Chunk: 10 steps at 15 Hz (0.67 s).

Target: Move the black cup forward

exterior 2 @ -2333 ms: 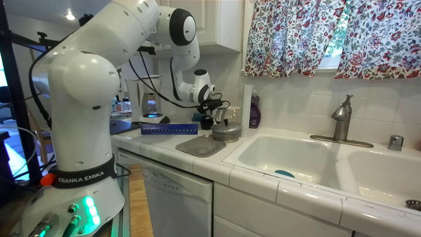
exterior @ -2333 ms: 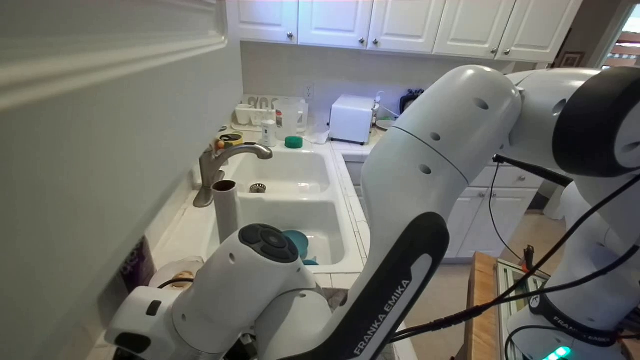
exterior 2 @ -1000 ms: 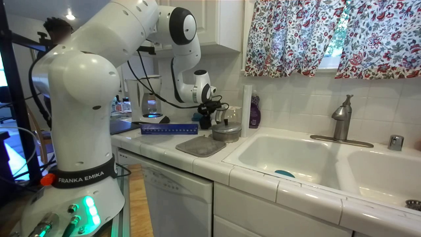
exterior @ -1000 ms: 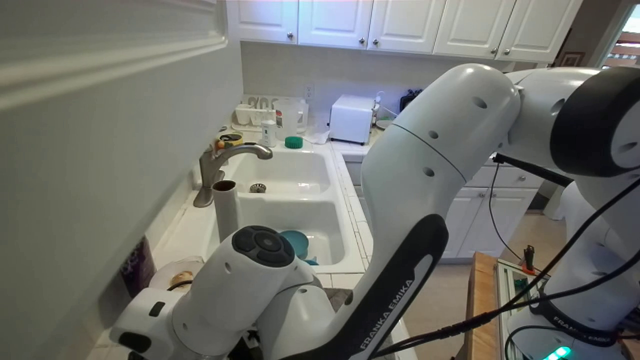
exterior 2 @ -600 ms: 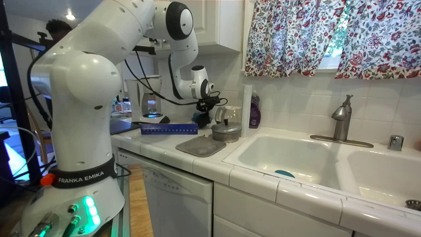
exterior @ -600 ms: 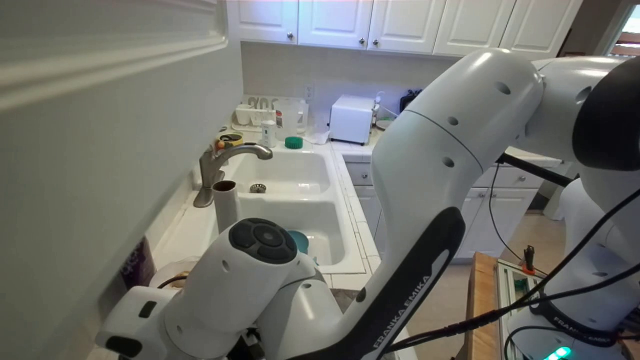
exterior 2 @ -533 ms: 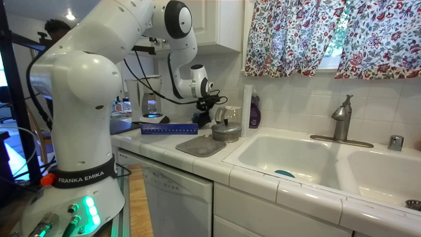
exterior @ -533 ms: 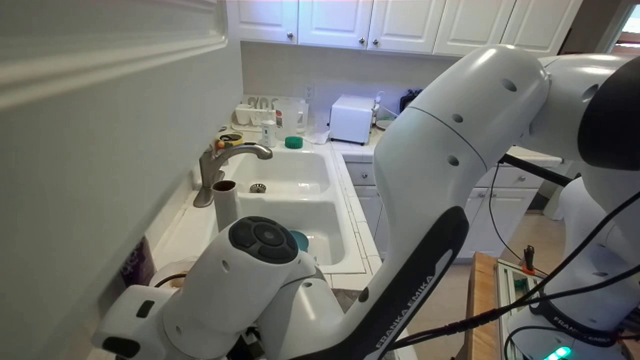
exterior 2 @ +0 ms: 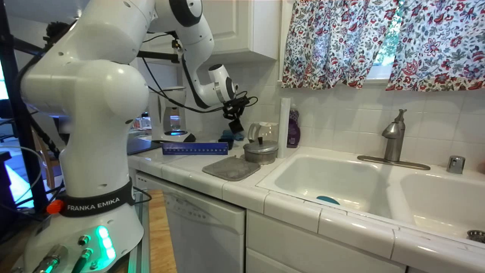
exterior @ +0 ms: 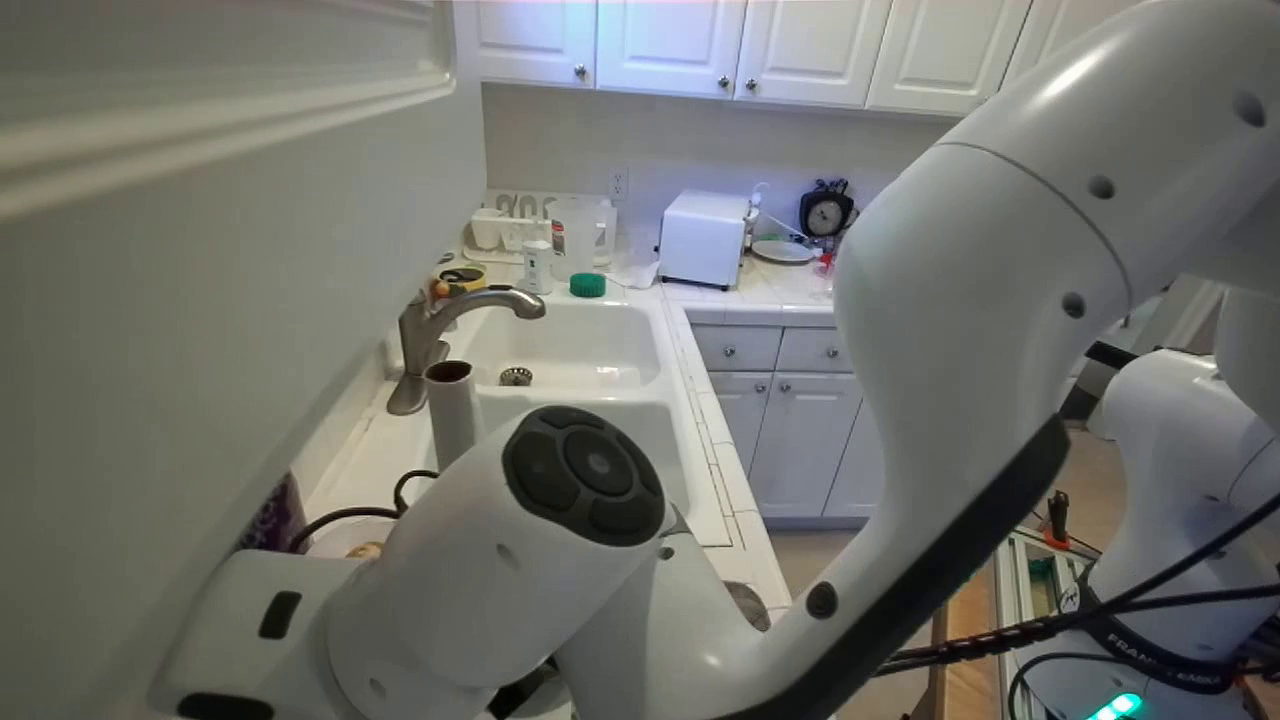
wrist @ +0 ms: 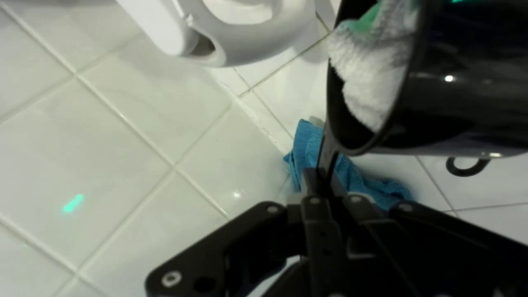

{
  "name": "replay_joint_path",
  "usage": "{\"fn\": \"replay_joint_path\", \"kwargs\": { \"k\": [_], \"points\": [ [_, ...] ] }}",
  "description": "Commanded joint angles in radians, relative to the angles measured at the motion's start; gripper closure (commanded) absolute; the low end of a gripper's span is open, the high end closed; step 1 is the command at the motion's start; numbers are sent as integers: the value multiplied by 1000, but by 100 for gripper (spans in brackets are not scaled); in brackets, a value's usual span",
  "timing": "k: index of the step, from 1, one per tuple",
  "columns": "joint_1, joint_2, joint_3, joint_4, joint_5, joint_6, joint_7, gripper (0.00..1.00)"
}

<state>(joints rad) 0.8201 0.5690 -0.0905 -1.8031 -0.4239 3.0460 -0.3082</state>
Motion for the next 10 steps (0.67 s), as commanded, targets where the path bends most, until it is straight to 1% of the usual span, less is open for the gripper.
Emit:
{"fn": "replay_joint_path", "kwargs": {
  "k": [1, 2, 6, 9, 10],
  "points": [
    [119, -142, -111, -185, -62, 63, 77, 98],
    [152, -172, -145, -232, -66, 85, 95, 98],
    [298, -251, -364, -395, -76, 177, 198, 98],
    [374, -303, -472, -509, -57, 275, 195, 98],
    [413, -314, -517, -537, -45, 301, 189, 98]
  ]
}}
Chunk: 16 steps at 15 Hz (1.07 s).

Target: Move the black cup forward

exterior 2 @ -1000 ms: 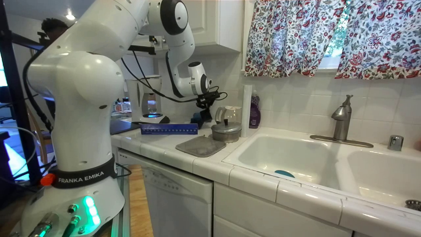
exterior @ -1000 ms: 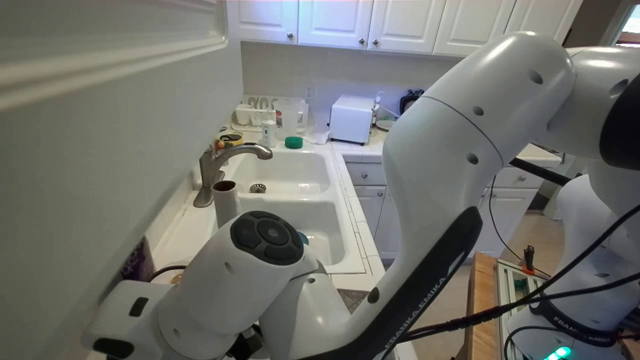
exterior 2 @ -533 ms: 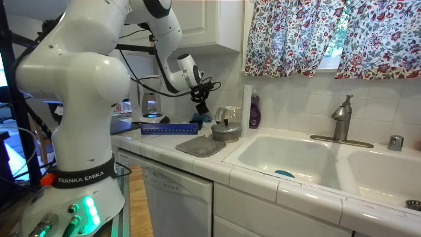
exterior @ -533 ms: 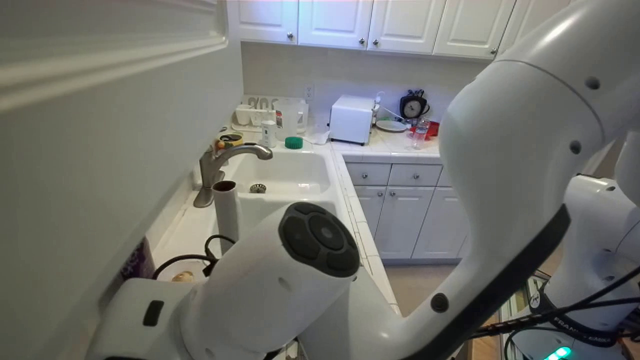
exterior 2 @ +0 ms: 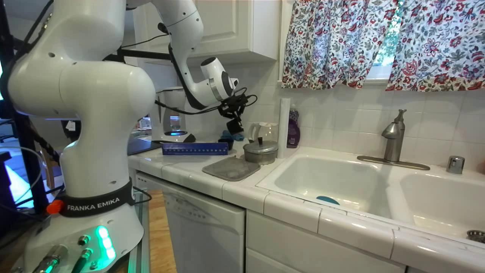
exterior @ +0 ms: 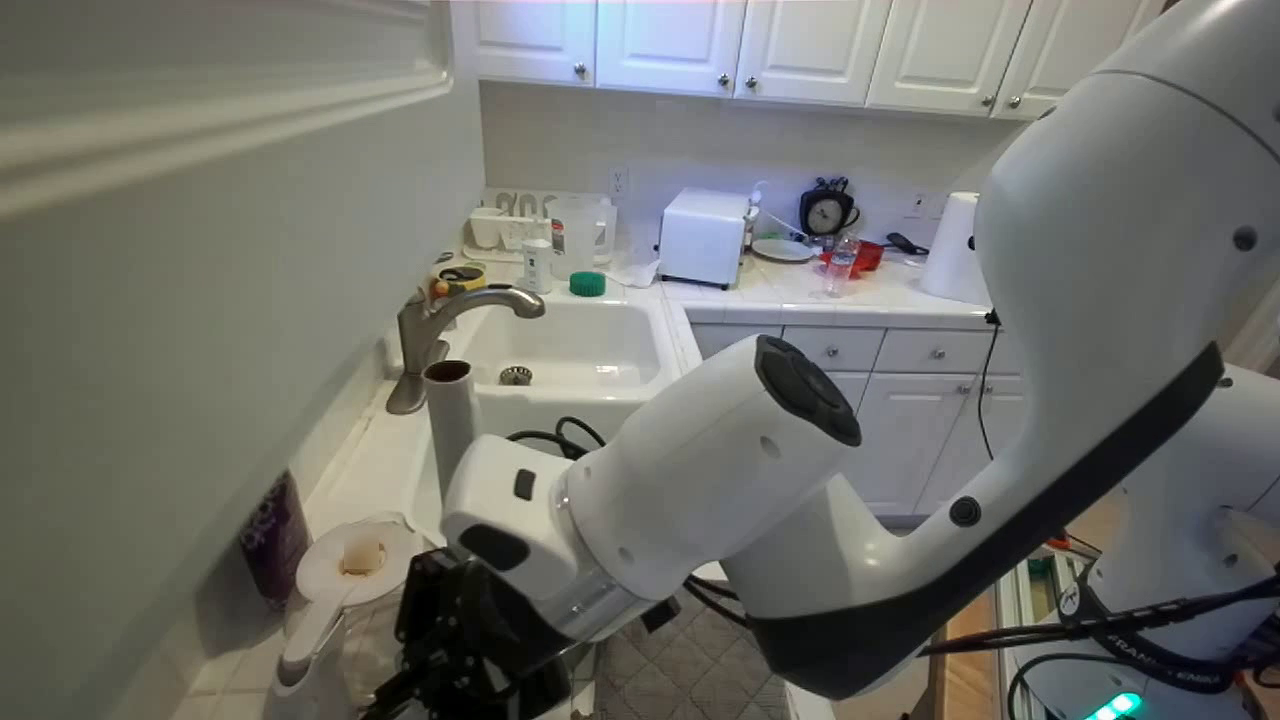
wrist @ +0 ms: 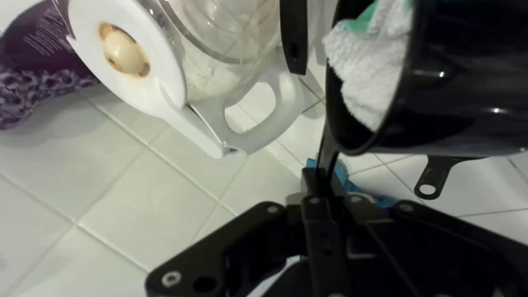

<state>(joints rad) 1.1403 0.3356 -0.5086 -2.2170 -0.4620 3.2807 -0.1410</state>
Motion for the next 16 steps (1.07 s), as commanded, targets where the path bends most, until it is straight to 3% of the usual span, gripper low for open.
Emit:
{"fn": "replay_joint_path", "kwargs": {
  "k": [1, 4, 5, 8, 16],
  "points": [
    [123, -93, -127, -150, 7, 79, 15, 98],
    [194, -138, -179, -240, 26, 93, 21, 99],
    [149, -76, -150, -159, 8, 76, 15, 96],
    [178, -106, -163, -212, 8, 83, 23, 96],
    [178, -112, -167, -216, 9, 83, 23, 96]
  ]
}}
